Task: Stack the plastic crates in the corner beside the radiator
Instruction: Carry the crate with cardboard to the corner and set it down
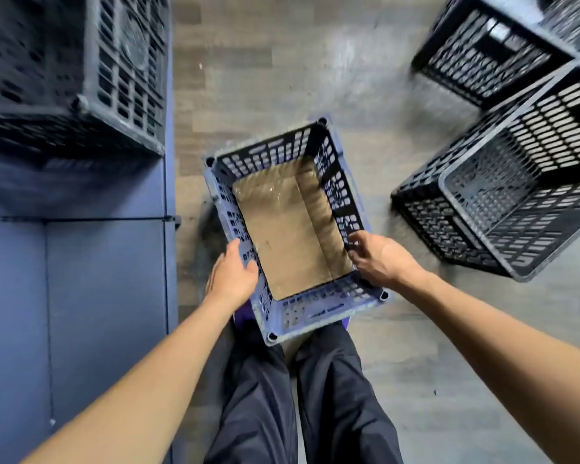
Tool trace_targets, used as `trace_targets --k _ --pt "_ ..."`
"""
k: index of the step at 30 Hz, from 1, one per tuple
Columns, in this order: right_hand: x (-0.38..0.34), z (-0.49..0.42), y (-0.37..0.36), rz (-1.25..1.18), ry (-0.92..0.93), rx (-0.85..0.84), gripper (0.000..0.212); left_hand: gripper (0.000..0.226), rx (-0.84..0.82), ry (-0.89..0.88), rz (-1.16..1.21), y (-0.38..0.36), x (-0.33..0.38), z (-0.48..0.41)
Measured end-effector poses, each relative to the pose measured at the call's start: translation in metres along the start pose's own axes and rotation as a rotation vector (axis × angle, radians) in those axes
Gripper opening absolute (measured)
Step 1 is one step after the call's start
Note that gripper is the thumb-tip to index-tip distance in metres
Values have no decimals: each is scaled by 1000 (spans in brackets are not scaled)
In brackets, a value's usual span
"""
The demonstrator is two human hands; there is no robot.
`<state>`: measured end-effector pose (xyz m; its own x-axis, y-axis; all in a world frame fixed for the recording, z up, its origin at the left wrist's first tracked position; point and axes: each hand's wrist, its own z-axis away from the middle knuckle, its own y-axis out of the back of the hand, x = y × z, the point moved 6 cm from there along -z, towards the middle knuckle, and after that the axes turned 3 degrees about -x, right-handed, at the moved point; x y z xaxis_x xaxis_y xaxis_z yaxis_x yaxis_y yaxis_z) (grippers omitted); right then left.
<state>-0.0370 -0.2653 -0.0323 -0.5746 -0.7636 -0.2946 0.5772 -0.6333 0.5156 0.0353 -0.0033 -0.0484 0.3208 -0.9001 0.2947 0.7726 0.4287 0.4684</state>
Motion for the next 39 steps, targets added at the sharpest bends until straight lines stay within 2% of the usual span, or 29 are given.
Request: trace_targets --k 8,13,16,20,24,26,27,29,32,39 --pt "42 -66 -35 3 -83 2 41 66 9 152 -42 -34 -26 -67" --pt "62 -88 -45 21 -219 5 49 67 74 206 -52 -49 -27 -93" --pt "61 -98 -47 11 -238 78 51 72 153 227 -18 -53 -27 -101" --pt "53 -115 -42 55 -173 243 50 79 212 281 73 -51 -33 -110" --pt "54 -131 -42 46 -209 195 81 69 202 297 36 -41 -41 -123" --pt "55 -136 -42 36 -228 157 87 57 173 304 3 -34 -46 -130" --pt "57 -138 -42 11 -241 156 85 50 158 307 5 -31 -47 -133" --pt "62 -140 -36 -93 -287 173 68 42 124 310 40 -25 -49 -138" --pt "70 -141 -26 -207 -327 162 44 50 101 322 88 -20 -58 -145" --pt "71 -104 6 -125 -260 210 25 43 132 340 -23 4 -23 -98"
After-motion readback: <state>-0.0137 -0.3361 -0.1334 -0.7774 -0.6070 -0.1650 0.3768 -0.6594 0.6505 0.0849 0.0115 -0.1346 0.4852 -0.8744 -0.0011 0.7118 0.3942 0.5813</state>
